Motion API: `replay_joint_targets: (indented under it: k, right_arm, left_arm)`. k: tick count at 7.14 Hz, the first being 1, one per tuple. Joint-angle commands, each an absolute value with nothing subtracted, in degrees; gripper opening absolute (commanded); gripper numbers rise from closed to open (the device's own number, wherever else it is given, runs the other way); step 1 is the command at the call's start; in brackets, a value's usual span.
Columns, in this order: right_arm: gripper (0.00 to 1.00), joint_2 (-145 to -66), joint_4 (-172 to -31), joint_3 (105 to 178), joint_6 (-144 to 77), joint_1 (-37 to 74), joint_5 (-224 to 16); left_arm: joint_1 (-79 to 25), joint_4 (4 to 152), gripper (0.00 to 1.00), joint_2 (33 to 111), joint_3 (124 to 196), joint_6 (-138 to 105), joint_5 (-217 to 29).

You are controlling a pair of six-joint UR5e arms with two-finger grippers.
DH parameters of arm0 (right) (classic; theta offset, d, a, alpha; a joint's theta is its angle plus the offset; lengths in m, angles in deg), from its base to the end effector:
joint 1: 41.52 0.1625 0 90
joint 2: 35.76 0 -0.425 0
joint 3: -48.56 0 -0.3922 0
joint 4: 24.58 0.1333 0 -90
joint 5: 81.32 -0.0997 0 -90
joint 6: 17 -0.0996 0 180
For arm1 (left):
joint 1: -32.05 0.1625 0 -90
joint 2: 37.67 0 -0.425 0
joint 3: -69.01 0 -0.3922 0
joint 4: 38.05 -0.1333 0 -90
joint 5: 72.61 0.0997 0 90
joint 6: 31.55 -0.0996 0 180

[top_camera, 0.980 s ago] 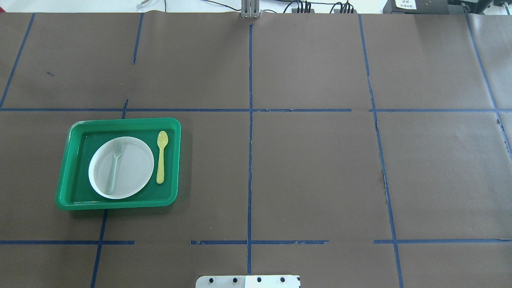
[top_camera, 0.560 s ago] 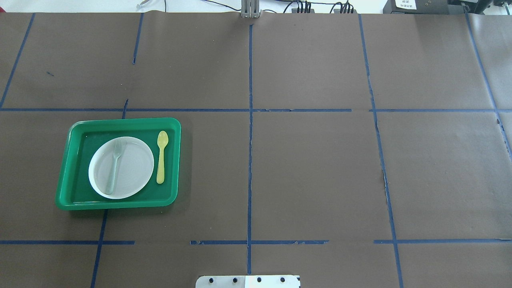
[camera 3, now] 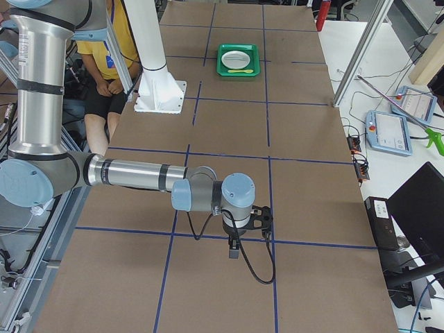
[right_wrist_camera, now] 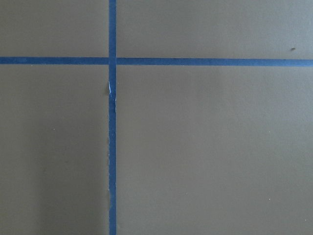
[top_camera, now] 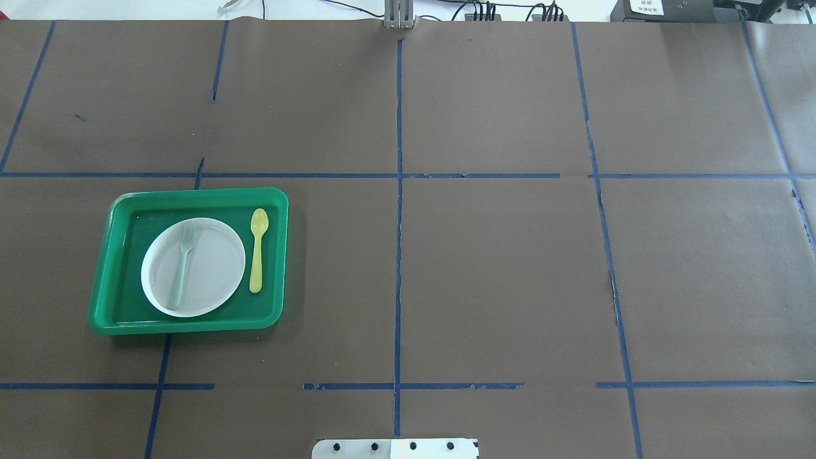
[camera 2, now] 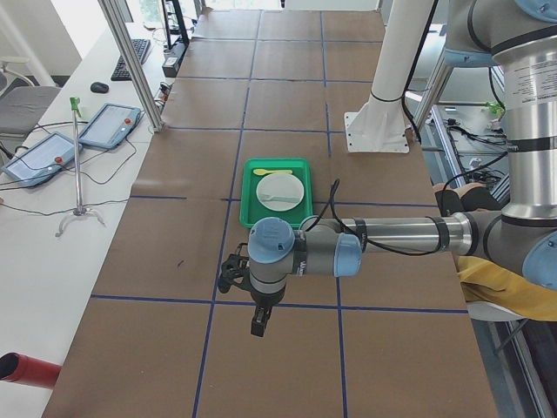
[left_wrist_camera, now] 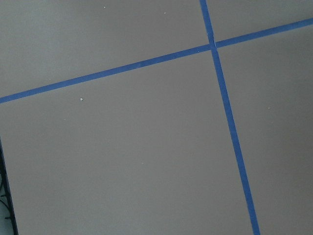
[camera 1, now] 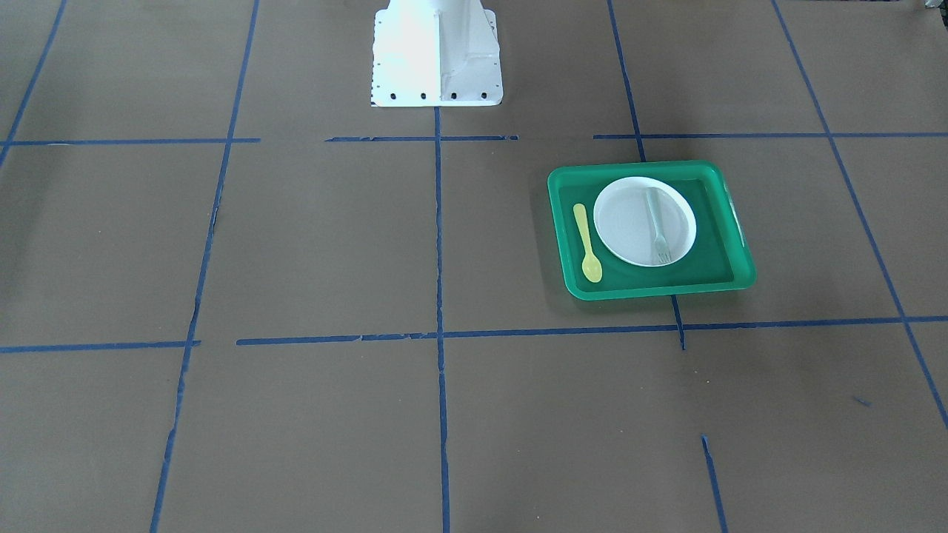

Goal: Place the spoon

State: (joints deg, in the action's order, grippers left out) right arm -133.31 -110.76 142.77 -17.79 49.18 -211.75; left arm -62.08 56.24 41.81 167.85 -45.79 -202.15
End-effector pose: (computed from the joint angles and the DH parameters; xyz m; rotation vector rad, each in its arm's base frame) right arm 0.0740 -0.4352 0.6816 0.0075 -0.7057 0.0220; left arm -0.0998 -0.4114 0.6640 0.1535 0.6752 0.1851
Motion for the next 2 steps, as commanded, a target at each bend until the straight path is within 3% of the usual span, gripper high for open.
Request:
replay_joint_targets:
  k: [1,2]
  right_arm:
    - [1.0,-133.31,-110.8,142.77,-17.79,49.18,-211.75]
    - [1.0,-133.31,-110.8,142.77,-17.79,49.18,-211.75]
  left_arm:
    - [-62.08,56.26,1.0,41.87,167.89,-45.79,-202.16]
    - [-62.08,56.26,1.0,41.87,167.89,-45.79,-202.16]
